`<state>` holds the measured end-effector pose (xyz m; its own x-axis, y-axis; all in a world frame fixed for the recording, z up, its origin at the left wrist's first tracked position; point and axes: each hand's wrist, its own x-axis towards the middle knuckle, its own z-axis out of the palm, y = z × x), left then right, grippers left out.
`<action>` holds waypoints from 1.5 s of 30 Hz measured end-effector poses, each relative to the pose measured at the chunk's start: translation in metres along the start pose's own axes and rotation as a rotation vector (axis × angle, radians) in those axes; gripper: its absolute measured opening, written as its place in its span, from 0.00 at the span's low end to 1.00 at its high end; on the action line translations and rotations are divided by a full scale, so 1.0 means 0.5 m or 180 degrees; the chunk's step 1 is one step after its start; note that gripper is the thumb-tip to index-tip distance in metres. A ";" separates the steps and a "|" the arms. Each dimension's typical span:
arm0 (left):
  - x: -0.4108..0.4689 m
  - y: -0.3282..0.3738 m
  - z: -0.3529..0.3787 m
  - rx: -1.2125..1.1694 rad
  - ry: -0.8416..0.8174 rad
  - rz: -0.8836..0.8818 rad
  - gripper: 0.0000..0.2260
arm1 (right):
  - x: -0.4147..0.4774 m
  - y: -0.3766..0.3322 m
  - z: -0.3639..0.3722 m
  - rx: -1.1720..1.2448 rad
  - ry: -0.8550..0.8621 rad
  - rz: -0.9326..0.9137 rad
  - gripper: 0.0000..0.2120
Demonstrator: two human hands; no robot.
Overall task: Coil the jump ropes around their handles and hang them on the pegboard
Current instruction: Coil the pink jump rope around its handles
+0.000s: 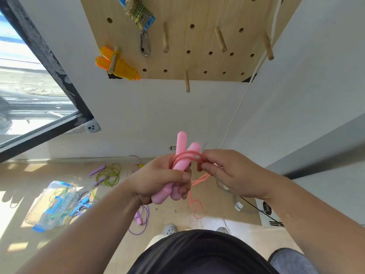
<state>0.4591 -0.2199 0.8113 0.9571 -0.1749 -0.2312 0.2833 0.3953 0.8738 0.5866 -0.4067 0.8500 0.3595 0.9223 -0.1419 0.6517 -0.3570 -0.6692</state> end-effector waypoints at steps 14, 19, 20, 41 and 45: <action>-0.008 0.072 0.022 0.2547 -0.1380 -0.1467 0.13 | 0.121 -0.017 -0.070 -0.2768 -0.1449 -0.1279 0.15; 0.017 0.061 -0.019 0.4323 -0.1028 -0.1370 0.02 | 0.150 -0.057 -0.080 -0.2782 -0.1835 -0.0745 0.13; 0.022 0.056 -0.029 0.4654 -0.0815 -0.1346 0.02 | 0.151 -0.064 -0.080 -0.2689 -0.1744 -0.0635 0.13; 0.022 0.078 0.009 0.0389 -0.0453 -0.0312 0.09 | 0.023 0.054 0.002 0.1619 -0.0361 0.0501 0.19; 0.016 0.097 0.032 0.2463 -0.1201 -0.0941 0.08 | 0.043 0.061 -0.047 0.1368 -0.1061 0.0507 0.04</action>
<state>0.4793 -0.2166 0.8587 0.7297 -0.5103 -0.4552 0.2634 -0.4045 0.8758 0.6299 -0.4013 0.8439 0.1554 0.8837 -0.4414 0.2511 -0.4675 -0.8476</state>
